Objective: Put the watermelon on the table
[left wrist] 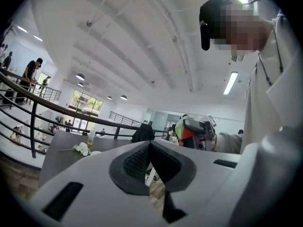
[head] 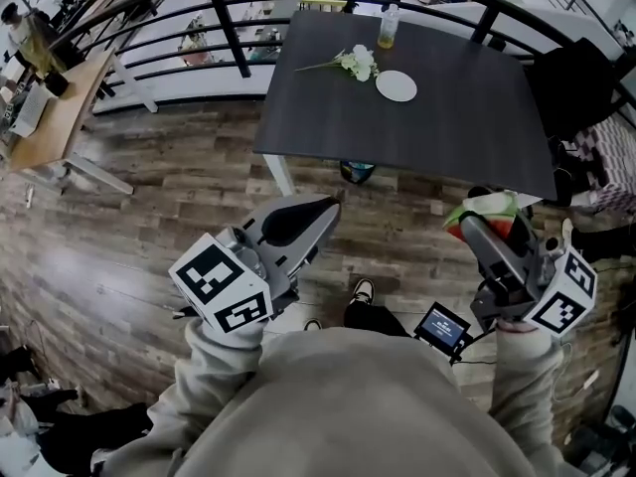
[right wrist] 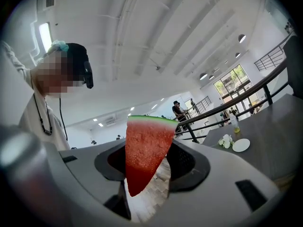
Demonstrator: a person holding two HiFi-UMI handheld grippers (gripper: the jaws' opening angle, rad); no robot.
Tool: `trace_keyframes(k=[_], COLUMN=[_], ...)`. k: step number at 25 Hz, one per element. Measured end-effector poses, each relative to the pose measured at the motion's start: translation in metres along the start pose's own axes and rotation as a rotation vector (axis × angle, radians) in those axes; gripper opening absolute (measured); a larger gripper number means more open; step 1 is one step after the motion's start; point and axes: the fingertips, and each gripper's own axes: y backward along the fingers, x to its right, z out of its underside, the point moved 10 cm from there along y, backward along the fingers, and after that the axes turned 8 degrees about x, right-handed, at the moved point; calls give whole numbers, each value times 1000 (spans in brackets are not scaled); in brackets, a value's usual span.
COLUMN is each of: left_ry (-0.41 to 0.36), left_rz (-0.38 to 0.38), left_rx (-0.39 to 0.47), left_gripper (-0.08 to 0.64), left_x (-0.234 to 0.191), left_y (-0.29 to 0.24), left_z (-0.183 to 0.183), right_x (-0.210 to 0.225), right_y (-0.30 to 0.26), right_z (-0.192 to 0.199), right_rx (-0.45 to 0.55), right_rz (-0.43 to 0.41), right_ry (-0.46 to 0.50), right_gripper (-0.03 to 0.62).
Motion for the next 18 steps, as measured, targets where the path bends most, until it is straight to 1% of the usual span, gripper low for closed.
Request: trace_keyframes(k=[5, 9, 13, 18], left_ry=[-6, -4, -18, 6], left_rz=[2, -28, -52, -68], left_rx=[-15, -31, -40, -53], left_gripper=[6, 6, 6, 6], left_x=[-2, -3, 0, -2], left_y=[-43, -72, -91, -115], left_z=[-1, -1, -1, -7], right_x=[41, 76, 101, 129], right_y=[8, 14, 23, 38], right_z=[-20, -34, -43, -56], right_rx=[2, 8, 8, 29], right_rz=[-7, -24, -39, -28], right_ry=[-21, -42, -35, -57], right_gripper=[213, 213, 213, 213])
